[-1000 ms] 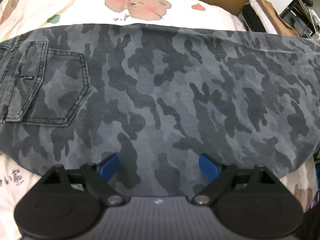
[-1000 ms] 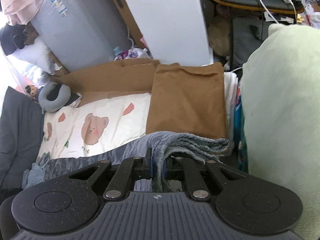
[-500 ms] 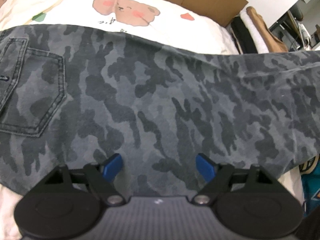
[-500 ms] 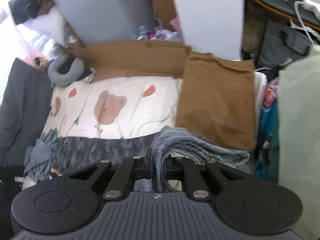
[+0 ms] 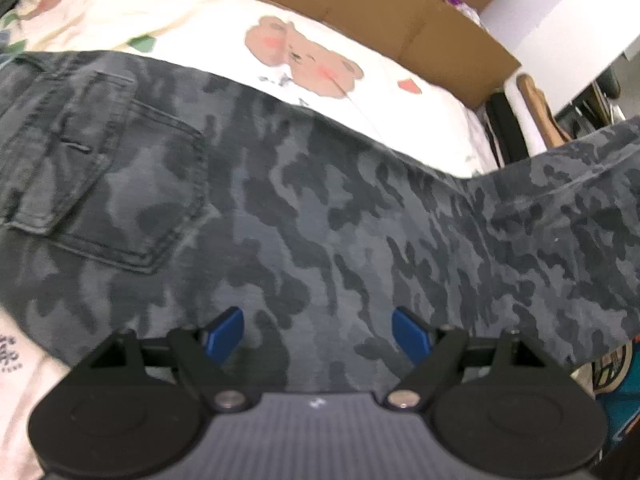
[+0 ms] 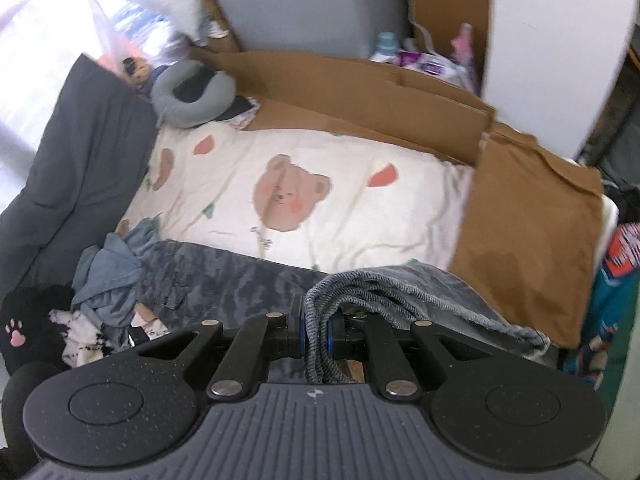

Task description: Fold clothes

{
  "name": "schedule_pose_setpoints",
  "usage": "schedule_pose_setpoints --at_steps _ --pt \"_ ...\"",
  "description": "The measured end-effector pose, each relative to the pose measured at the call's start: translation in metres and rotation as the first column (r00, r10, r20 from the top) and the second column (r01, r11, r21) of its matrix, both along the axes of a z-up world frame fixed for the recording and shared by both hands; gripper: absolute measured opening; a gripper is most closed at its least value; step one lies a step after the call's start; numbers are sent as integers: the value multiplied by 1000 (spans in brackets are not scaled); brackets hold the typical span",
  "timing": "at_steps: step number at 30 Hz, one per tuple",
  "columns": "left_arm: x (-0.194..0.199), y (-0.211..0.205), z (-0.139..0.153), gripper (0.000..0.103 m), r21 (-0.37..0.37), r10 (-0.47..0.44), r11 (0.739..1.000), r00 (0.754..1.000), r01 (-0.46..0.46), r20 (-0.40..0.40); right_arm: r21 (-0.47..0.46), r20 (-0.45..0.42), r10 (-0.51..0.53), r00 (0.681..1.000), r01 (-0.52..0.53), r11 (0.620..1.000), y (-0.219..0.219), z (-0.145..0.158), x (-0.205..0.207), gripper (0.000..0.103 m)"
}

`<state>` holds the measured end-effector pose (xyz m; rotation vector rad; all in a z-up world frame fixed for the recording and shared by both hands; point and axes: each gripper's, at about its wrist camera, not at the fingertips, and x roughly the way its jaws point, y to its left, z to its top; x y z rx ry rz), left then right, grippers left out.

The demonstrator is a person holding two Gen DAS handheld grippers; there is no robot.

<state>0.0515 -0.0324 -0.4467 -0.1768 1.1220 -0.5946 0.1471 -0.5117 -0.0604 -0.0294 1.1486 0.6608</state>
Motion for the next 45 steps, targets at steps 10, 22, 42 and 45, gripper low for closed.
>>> schedule_pose_setpoints --at_steps 10,22,42,45 --pt "1 30 12 83 -41 70 997 997 -69 24 -8 -24 177 984 -177 984 90 6 -15 9" --pt "2 55 11 83 -116 172 979 985 -170 13 -8 -86 295 952 -297 955 202 -21 -28 9" --pt "0 120 28 83 -260 450 868 892 -423 49 14 -249 253 935 -257 966 360 -165 -31 9" --pt "3 130 31 83 -277 497 842 865 -463 66 11 -266 255 930 -262 965 384 -187 -32 9"
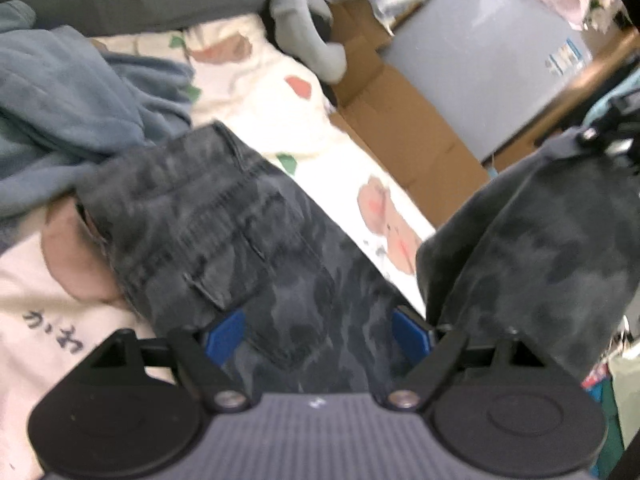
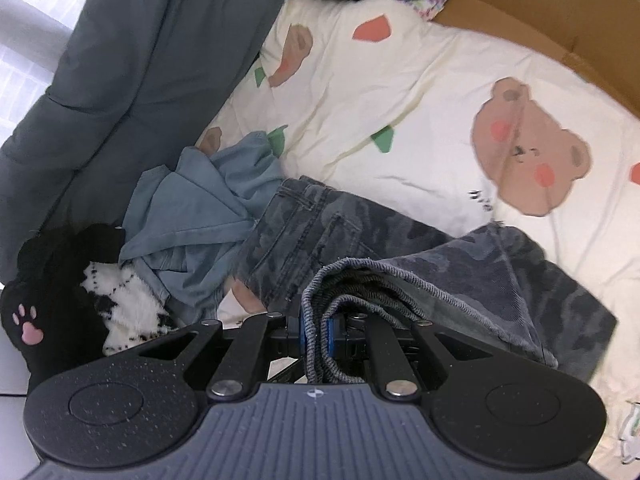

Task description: Fold clothes

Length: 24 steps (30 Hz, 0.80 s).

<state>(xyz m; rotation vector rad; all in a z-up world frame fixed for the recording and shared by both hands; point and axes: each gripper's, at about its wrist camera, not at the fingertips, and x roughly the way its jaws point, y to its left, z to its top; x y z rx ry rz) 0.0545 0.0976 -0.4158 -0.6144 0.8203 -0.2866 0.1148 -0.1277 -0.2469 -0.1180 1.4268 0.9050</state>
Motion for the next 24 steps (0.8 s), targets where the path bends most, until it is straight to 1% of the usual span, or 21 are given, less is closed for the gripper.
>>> schedule_pose_setpoints --at_steps 4,8,11,15,17,19,20,22,23,24 --pt "4 14 -4 83 2 73 997 997 -73 -4 -36 -9 -16 1000 16 999 30 -31 2 9" --pt "3 34 -12 82 3 160 987 987 -160 -28 -76 -9 -38 999 37 996 60 -65 5 9" --pt "-2 48 -16 82 2 214 977 976 -214 -41 -107 -22 -3 1000 1 994 88 -89 5 9" --pt "-6 55 -20 82 14 242 970 969 -242 -47 -169 -30 51 998 -56 984 123 -121 -1 11" --pt "-9 58 -22 82 20 255 967 965 -255 -53 -195 -43 76 996 -83 977 140 -138 -3 17" --pt "-12 60 -26 82 22 274 962 960 -273 -65 -221 -64 96 993 -108 969 157 -152 -6 20" --pt "-14 61 -27 82 25 283 959 956 -282 -72 -231 -72 107 992 -121 965 165 -156 -8 24" --pt "-18 64 -29 82 35 301 954 950 -299 -79 -248 -81 132 988 -149 957 180 -163 -12 24" --pt "-20 65 -29 82 40 309 951 948 -306 -82 -257 -88 143 986 -161 953 187 -165 -14 29" --pt "-21 67 -29 82 44 316 948 945 -314 -84 -266 -96 152 984 -172 948 193 -166 -17 32"
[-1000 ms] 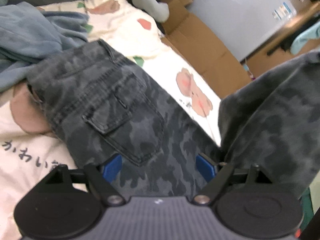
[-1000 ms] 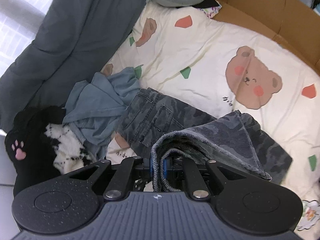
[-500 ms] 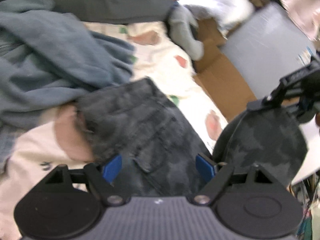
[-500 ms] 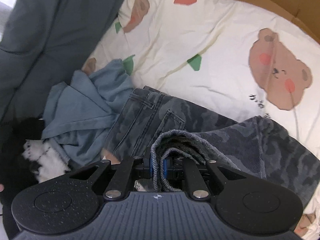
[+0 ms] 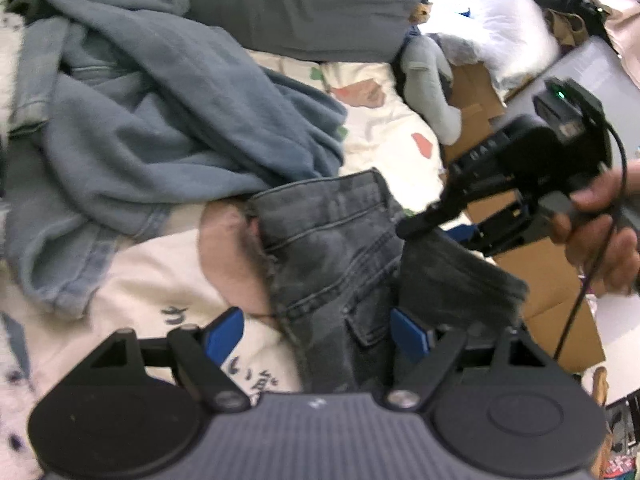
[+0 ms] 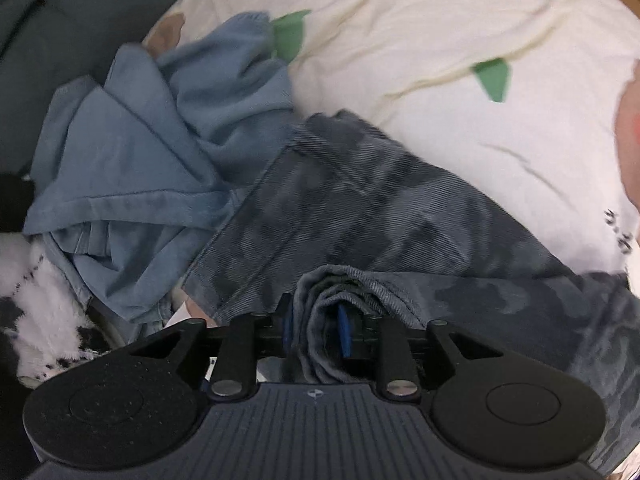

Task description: Fold clothes

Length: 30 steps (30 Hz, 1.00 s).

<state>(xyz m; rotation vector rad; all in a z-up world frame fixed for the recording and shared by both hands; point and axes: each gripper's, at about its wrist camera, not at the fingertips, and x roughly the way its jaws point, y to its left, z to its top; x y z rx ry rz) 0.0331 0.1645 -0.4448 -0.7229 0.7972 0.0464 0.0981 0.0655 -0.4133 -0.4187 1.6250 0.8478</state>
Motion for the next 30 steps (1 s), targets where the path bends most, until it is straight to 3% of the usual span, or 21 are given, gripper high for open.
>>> schedule_pose_setpoints --at_steps 10,16,24,30 --pt "-14 10 17 82 26 41 999 999 -41 11 98 -6 135 991 -134 986 20 55 -14 51" --pt "-14 -2 21 78 2 24 1000 999 -24 23 148 35 224 974 -227 963 -9 76 -8 52" --pt "0 -19 11 71 -55 -3 998 1000 4 13 121 76 253 964 -261 958 -73 65 10 52" --pt "10 -23 -2 57 -89 -11 996 1000 9 -12 175 -21 128 992 -122 977 -117 42 36 55"
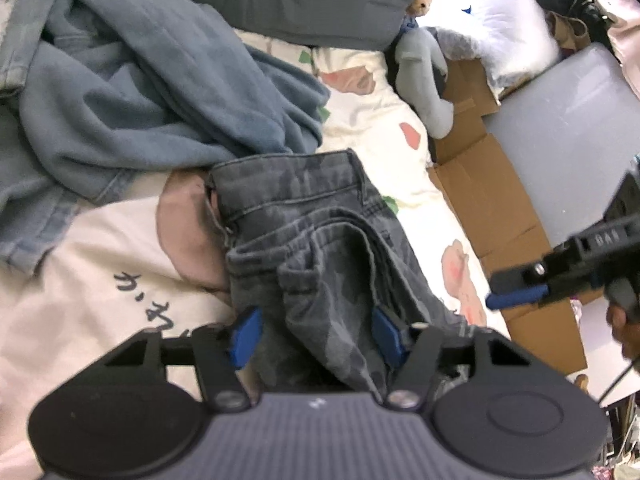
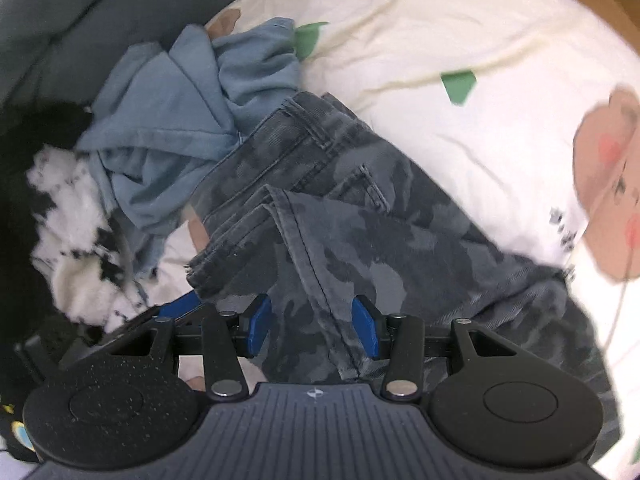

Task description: Fold clothes

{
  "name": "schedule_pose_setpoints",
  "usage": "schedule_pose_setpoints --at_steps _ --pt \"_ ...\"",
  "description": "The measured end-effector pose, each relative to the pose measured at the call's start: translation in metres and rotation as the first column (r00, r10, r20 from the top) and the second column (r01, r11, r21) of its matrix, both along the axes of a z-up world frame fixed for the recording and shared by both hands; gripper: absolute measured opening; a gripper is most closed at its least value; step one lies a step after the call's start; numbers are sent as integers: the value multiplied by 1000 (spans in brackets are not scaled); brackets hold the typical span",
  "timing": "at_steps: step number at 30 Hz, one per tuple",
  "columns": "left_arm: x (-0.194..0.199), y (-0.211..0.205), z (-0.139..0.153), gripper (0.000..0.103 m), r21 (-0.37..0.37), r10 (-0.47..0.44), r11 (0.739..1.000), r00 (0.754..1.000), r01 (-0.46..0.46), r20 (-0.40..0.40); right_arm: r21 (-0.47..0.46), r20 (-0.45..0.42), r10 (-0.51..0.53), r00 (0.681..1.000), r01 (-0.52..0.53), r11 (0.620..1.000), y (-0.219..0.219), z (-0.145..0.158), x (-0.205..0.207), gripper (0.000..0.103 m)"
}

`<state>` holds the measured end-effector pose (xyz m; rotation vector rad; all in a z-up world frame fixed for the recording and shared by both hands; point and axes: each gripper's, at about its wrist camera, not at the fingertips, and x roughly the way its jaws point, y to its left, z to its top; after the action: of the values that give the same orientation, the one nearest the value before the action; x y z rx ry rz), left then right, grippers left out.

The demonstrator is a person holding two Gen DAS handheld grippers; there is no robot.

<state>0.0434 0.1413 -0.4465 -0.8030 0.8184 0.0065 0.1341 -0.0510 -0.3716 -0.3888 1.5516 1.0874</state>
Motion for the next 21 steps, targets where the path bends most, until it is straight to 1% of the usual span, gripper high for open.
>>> schedule_pose_setpoints --at_steps 1,2,3,4,5,6,8,9,10,11,13,15,17,21 --pt "1 0 -2 51 -7 5 1000 1000 -5 -4 8 -22 -23 1000 23 1000 -7 -4 4 59" --pt "2 1 -4 49 -16 12 1000 1000 -12 -7 12 -40 -48 998 48 999 -14 -9 8 62" --pt "3 2 -5 40 -17 14 1000 1000 -14 -12 8 -55 -73 996 73 997 -20 -15 11 62" --pt "3 2 -6 26 -12 11 1000 1000 -12 -17 1 -69 -95 993 95 995 -26 -22 14 62" --pt "4 2 -7 19 -7 9 1000 1000 -9 -22 -9 -82 -116 990 115 993 -33 -29 15 62" --pt "4 3 -7 19 -5 9 1000 1000 -9 -22 -19 -94 -137 986 135 991 -39 -36 17 63" --pt "3 6 -5 15 -3 16 1000 1000 -16 -11 -34 -122 -179 976 176 984 -51 -49 20 63" --pt "2 7 -3 10 10 23 1000 1000 -23 -8 -39 -137 -200 970 197 980 -56 -54 21 64" --pt "2 9 -1 8 30 31 999 1000 -30 -8 -41 -145 -218 965 214 976 -61 -59 21 67" --pt "2 10 0 7 43 37 998 999 -37 -8 -41 -149 -232 961 229 973 -64 -63 22 73" --pt "2 13 0 6 45 40 998 999 -40 -7 -42 -158 -272 949 269 962 -72 -71 25 77" --pt "3 12 1 6 70 31 997 999 -31 -7 -39 -193 -318 928 317 948 -80 -82 28 78" --pt "4 10 1 6 86 31 996 1000 -30 -8 -38 -231 -370 900 371 928 -88 -95 29 79" --pt "4 12 -4 6 75 44 996 999 -43 -16 -23 -317 -457 831 475 880 -99 -122 28 79"
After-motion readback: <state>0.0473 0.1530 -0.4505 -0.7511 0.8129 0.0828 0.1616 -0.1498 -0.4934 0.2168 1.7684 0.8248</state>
